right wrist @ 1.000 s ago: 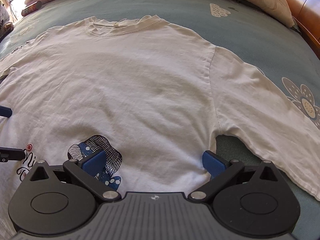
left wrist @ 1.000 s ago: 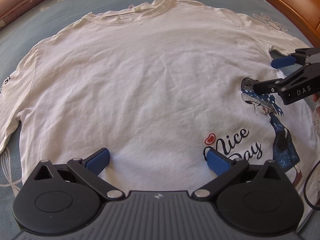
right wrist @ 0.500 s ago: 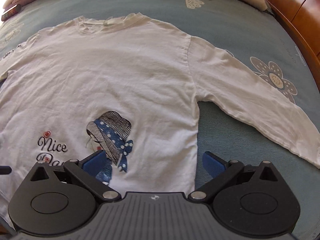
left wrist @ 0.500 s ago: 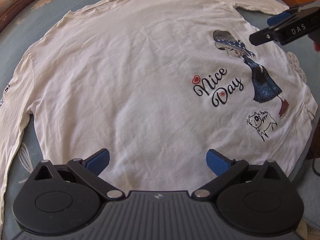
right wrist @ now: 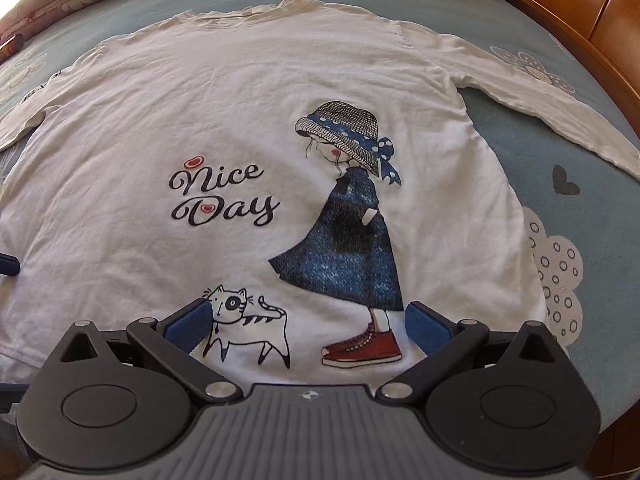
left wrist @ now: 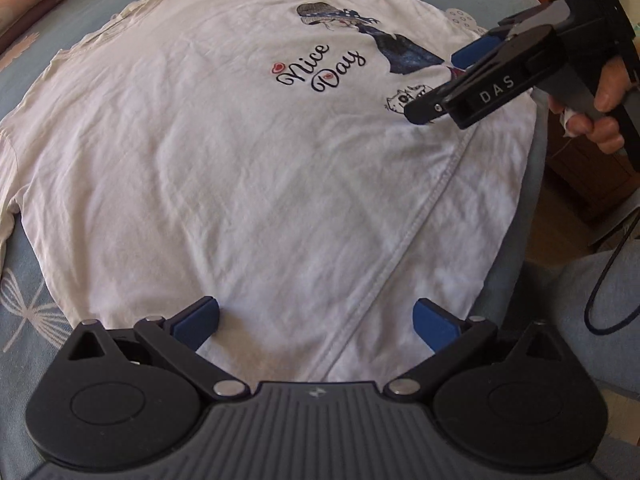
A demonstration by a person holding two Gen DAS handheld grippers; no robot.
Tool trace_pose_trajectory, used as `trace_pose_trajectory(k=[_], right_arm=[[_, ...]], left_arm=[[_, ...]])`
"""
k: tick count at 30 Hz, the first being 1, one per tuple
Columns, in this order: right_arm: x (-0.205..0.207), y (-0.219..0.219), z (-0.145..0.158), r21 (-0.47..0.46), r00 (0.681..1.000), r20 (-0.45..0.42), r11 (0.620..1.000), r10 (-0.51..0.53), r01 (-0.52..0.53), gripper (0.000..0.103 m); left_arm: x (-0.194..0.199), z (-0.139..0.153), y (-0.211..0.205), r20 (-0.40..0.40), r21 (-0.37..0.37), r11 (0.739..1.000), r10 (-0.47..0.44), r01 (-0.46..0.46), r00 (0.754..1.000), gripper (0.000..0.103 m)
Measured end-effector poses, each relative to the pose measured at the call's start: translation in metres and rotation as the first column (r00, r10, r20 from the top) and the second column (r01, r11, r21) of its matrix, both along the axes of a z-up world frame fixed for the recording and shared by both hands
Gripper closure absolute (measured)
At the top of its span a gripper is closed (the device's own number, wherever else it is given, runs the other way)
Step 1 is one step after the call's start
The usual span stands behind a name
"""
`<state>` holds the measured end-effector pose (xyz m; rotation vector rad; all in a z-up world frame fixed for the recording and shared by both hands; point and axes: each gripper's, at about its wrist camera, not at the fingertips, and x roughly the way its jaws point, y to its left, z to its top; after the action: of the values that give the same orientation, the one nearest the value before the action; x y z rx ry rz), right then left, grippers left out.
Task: Fold clothes
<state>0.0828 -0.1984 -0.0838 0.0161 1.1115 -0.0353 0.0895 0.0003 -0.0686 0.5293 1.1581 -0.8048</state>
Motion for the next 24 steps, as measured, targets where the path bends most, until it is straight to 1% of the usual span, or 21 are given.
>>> trace_pose_trajectory(k=[2,3,4,5,6,7,9,11,13,16,18,20,23,24], right_arm=[[0.007,0.000,0.007,-0.002,0.999,-0.042,1.000,-0.013,0.013,0.000],[0.011,0.001,0.013,-0.003,1.000,-0.022,1.000,-0.020,0.020,0.000],[0.016,0.002,0.018,-0.010,1.000,0.021,1.000,-0.021,0.022,0.000],[0.022,0.004,0.024,-0.019,0.998,0.067,1.000,-0.019,0.021,0.000],[0.031,0.005,0.025,-0.021,0.996,0.091,1.000,-0.016,0.018,0.000],[0.043,0.007,0.023,-0.010,0.995,0.096,1.000,-0.017,0.018,0.000],[0.063,0.008,0.014,0.019,0.997,0.072,0.999,-0.037,0.036,0.000],[0.074,0.009,0.001,0.042,0.997,0.033,0.997,-0.064,0.062,0.000],[0.068,0.012,-0.003,0.025,0.996,0.050,0.997,-0.069,0.068,0.000],[0.042,0.012,-0.003,0.031,0.997,0.047,0.997,-0.066,0.064,0.000],[0.021,0.013,-0.002,0.014,0.998,0.032,0.999,-0.047,0.047,0.000],[0.002,0.016,-0.001,-0.008,1.000,0.000,1.000,-0.024,0.024,0.000],[-0.010,0.014,0.003,0.013,0.997,-0.066,1.000,-0.026,0.027,0.000],[-0.010,0.015,0.006,0.022,0.997,-0.069,0.999,-0.024,0.026,0.000]], left_arm=[[0.001,0.009,0.000,-0.009,-0.027,1.000,-0.012,0.012,1.000,0.001],[0.004,0.015,-0.001,0.002,-0.052,0.998,-0.018,0.018,1.000,0.001],[0.007,0.019,-0.003,0.026,-0.071,0.997,-0.027,0.028,0.999,0.001],[0.011,0.021,-0.007,0.056,-0.078,0.996,-0.038,0.042,0.998,0.001],[0.016,0.022,-0.010,0.085,-0.084,0.995,-0.049,0.056,0.995,0.001],[0.021,0.021,-0.013,0.101,-0.082,0.995,-0.049,0.058,0.994,0.001],[0.029,0.015,-0.018,0.107,-0.083,0.996,-0.032,0.041,0.994,0.001],[0.034,0.009,-0.020,0.108,-0.082,0.996,-0.017,0.026,0.994,0.001],[0.032,0.004,-0.017,0.103,-0.064,0.998,-0.010,0.017,0.995,0.001],[0.021,-0.001,-0.001,0.057,-0.055,0.998,0.016,-0.013,0.998,0.001],[0.006,-0.002,0.003,0.060,-0.023,0.999,-0.027,0.028,0.998,0.001],[0.004,0.002,0.002,0.045,-0.020,0.998,-0.060,0.061,0.997,0.001],[0.000,0.007,0.001,0.022,-0.017,0.994,-0.111,0.111,0.994,0.001],[-0.001,0.009,0.001,0.015,-0.017,0.992,-0.127,0.127,0.992,0.001]])
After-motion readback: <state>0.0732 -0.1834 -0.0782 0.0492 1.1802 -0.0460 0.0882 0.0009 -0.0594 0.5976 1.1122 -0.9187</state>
